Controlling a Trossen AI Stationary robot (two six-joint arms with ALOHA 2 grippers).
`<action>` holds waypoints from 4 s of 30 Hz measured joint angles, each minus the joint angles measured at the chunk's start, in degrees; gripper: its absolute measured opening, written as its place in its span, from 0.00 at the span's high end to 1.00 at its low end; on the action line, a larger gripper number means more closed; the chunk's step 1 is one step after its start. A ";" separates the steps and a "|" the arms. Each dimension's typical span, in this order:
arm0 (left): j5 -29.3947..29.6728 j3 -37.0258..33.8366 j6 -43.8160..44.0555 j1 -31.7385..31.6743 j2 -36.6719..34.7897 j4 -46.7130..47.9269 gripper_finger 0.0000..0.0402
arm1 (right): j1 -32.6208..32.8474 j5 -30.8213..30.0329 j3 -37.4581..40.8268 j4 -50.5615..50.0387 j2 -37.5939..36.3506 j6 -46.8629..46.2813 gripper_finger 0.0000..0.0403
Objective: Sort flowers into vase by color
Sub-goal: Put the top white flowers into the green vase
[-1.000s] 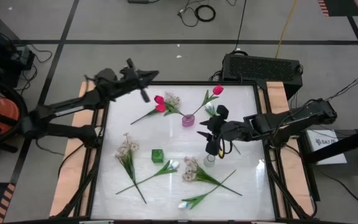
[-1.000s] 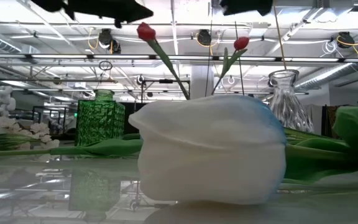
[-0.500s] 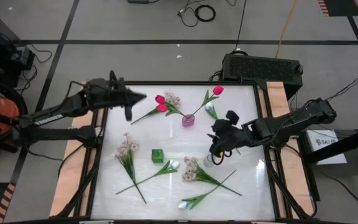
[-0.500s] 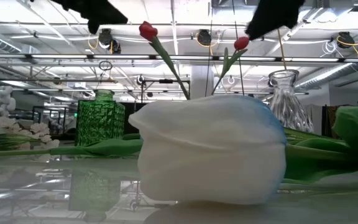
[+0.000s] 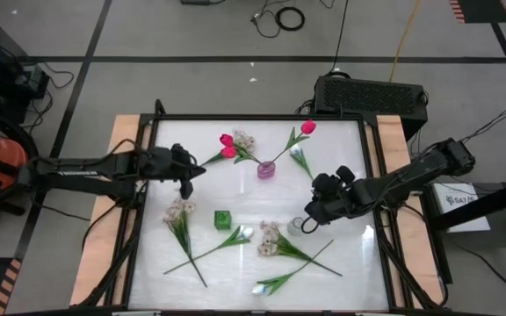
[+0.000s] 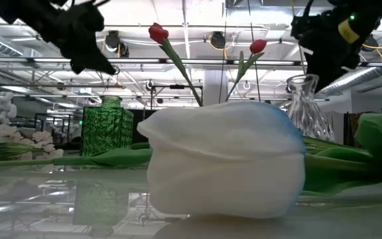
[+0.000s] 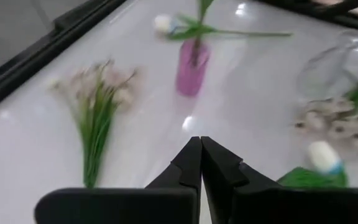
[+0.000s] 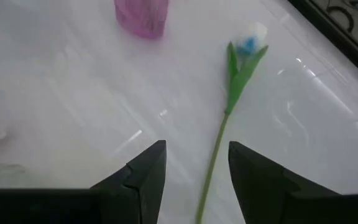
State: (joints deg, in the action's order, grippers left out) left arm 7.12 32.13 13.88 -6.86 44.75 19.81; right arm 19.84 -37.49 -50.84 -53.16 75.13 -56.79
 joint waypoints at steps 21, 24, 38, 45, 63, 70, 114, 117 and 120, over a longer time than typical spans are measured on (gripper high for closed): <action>10.32 -8.03 2.02 -9.00 18.15 -10.48 0.61 | -4.90 0.30 0.84 1.55 0.00 0.10 0.59; 9.98 -8.03 1.80 -9.30 20.59 -10.62 0.55 | -5.27 0.30 0.84 0.57 0.00 -0.90 0.59; 6.55 -8.03 -2.87 -13.19 31.15 -21.56 0.49 | -4.83 0.80 0.84 0.50 -0.01 -3.82 0.59; 6.23 -8.03 -5.38 -15.13 35.23 -22.78 0.50 | -3.96 1.80 0.84 0.52 -0.02 -4.03 0.59; 10.39 -7.79 -2.28 -16.74 30.93 -27.82 0.96 | -3.99 1.56 0.87 1.64 -0.02 -3.55 0.59; 12.91 -7.77 0.66 -14.87 15.06 -25.41 0.96 | -3.99 1.67 0.87 2.06 -0.02 -2.33 0.59; 3.78 -8.97 -23.44 33.11 12.16 -89.37 0.97 | 4.82 0.72 -19.76 83.39 18.91 52.83 0.59; 4.25 -8.32 -25.19 33.95 16.87 -93.37 0.97 | 3.65 1.87 -27.41 75.53 24.96 52.79 0.59; 3.79 -6.67 -25.34 34.37 20.33 -94.97 0.97 | 2.67 2.68 -34.21 68.99 30.03 52.78 0.59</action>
State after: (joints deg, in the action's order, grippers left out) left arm 10.92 25.45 -11.46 27.51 65.08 -75.16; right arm 22.52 -34.81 -85.05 15.83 105.16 -4.01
